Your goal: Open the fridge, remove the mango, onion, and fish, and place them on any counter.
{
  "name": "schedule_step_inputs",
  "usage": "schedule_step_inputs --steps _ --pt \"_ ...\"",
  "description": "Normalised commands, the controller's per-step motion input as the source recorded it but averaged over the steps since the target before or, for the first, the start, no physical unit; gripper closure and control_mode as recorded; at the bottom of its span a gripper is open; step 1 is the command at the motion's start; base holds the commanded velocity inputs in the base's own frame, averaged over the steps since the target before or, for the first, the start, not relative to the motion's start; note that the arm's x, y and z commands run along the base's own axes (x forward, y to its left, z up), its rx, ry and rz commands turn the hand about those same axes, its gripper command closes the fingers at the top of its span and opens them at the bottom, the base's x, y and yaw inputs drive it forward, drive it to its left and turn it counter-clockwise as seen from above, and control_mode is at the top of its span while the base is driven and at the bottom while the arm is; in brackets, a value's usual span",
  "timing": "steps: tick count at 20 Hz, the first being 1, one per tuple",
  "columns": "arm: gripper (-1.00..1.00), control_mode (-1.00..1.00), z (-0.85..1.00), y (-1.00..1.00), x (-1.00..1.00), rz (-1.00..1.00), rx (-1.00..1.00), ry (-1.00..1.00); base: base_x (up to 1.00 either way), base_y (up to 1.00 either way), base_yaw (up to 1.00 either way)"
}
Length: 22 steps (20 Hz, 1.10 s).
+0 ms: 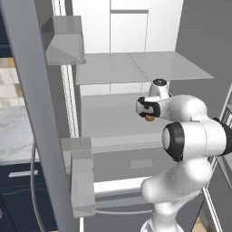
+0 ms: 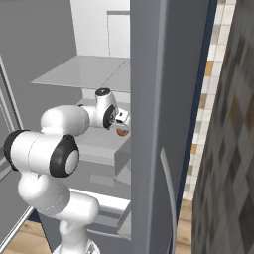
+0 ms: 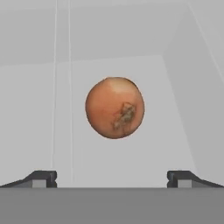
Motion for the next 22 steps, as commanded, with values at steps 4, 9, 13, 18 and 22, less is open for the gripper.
schedule_step_inputs --steps 4,9,13,18,22 --pt "-1.00 -1.00 -0.25 -0.01 0.51 0.00 -0.01 0.00 0.00 0.00 0.00" --pt "-1.00 -1.00 -0.29 -0.03 0.53 0.00 0.00 0.00 0.00 0.00 0.00" --pt "-1.00 -1.00 -0.26 -0.14 0.38 0.00 0.00 0.00 0.00 0.00 0.00" --pt "1.00 -1.00 -0.44 -0.09 0.06 0.00 -0.01 0.00 0.00 0.00 0.00" --pt "1.00 -1.00 -0.38 0.00 -0.06 0.00 0.00 0.00 0.00 0.00 0.00"
